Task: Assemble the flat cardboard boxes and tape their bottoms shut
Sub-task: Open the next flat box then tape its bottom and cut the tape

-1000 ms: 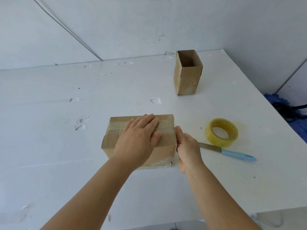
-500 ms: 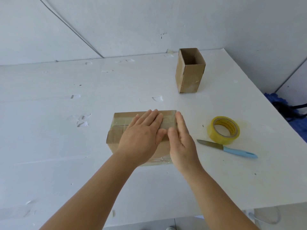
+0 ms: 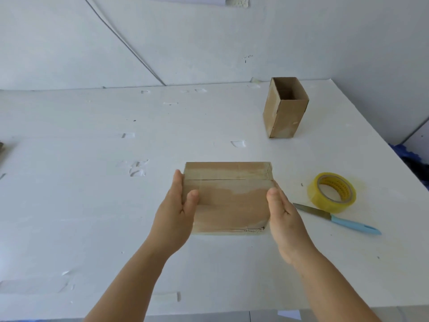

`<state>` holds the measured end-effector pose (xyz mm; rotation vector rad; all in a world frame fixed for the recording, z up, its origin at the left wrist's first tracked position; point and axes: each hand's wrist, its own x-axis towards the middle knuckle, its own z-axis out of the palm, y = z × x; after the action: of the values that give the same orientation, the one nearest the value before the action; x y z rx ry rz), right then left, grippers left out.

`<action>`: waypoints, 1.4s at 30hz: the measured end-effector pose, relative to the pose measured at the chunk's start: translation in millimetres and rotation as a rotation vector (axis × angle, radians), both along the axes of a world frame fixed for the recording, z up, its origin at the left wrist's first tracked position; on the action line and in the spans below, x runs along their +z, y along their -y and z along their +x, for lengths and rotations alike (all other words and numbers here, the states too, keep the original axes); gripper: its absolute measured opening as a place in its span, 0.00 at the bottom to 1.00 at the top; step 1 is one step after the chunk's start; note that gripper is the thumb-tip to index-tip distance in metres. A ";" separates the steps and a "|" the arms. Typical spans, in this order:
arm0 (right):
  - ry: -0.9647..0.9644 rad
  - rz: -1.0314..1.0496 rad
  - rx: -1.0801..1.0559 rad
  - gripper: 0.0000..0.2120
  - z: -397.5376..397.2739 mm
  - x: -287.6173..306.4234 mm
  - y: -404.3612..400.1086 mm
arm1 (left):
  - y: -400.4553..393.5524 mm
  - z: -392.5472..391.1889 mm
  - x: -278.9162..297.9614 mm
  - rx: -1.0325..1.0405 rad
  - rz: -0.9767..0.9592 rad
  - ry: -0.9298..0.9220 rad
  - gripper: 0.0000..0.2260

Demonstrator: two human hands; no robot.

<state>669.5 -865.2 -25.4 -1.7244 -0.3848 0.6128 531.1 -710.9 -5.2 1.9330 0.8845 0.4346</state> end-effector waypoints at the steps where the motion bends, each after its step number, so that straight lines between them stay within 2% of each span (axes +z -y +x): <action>1: -0.051 -0.001 0.007 0.25 0.9 -0.4 0.8 | -1.3 -0.4 -0.7 0.016 -0.083 0.049 0.27; 4: -0.197 -0.035 0.045 0.31 5.0 0.0 2.2 | -5.3 -1.4 -1.1 0.028 -0.290 0.183 0.25; 6: -0.247 -0.075 0.069 0.35 6.4 1.4 2.8 | -7.1 -3.4 -1.3 -0.023 -0.360 0.176 0.21; 8: -0.261 -0.106 0.080 0.36 7.2 5.3 2.4 | -8.2 -5.6 -0.5 -0.088 -0.399 0.173 0.14; 12: -0.227 -0.152 0.051 0.31 7.6 15.2 1.8 | -10.9 -11.4 5.6 -0.173 -0.404 0.226 0.12; 15: -0.139 -0.151 0.016 0.24 5.0 24.9 1.3 | -15.3 -12.9 9.1 -0.220 -0.387 0.274 0.14; 18: -0.014 -0.146 -0.035 0.16 5.4 35.7 -0.4 | -23.3 -8.6 17.4 -0.190 -0.368 0.346 0.20; 20: 0.061 -0.115 -0.020 0.13 6.3 43.6 -4.5 | -33.2 -1.4 24.8 -0.103 -0.310 0.343 0.18; 21: 0.082 -0.073 -0.004 0.12 7.0 47.1 -7.9 | -38.5 3.3 28.9 -0.054 -0.331 0.369 0.17; 24: 0.123 0.028 -0.032 0.14 11.7 50.7 -22.9 | -50.6 20.3 40.1 -0.040 -0.610 0.581 0.15; 26: 0.111 0.077 -0.079 0.11 17.7 52.4 -35.3 | -53.3 31.2 44.3 -0.030 -0.674 0.681 0.15; 28: 0.033 0.138 -0.102 0.10 26.1 56.9 -46.2 | -57.3 41.5 45.6 -0.022 -0.733 0.736 0.24; 29: -0.014 0.159 -0.097 0.17 30.2 60.5 -51.1 | -59.3 46.6 45.2 -0.041 -0.754 0.737 0.32; 31: -0.112 0.180 -0.091 0.40 39.6 66.3 -61.2 | -63.2 53.8 43.9 -0.086 -0.775 0.722 0.40; 32: -0.151 0.192 -0.105 0.49 44.3 68.6 -66.4 | -64.6 56.6 42.5 -0.102 -0.781 0.714 0.42; 33: -0.181 0.214 -0.126 0.53 49.2 70.3 -71.4 | -65.9 59.3 39.9 -0.118 -0.785 0.711 0.45; 34: -0.213 0.243 -0.153 0.52 55.0 71.3 -76.1 | -67.2 61.7 36.4 -0.134 -0.781 0.705 0.48; 36: -0.269 0.309 -0.179 0.43 64.0 71.7 -84.8 | -70.8 66.3 26.9 -0.174 -0.772 0.700 0.50; 39: -0.245 0.360 -0.156 0.28 72.2 65.7 -95.5 | -79.7 71.0 16.3 -0.210 -0.710 0.699 0.40; 41: -0.152 0.329 -0.141 0.26 75.5 58.8 -100.7 | -84.9 73.8 10.3 -0.252 -0.659 0.695 0.33; 42: -0.097 0.291 -0.138 0.28 76.6 54.7 -102.8 | -85.7 75.5 7.4 -0.228 -0.674 0.691 0.33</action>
<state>746.1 -762.4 29.3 -1.4249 -0.2694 0.5105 606.7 -625.1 2.2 1.1189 0.2853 0.5337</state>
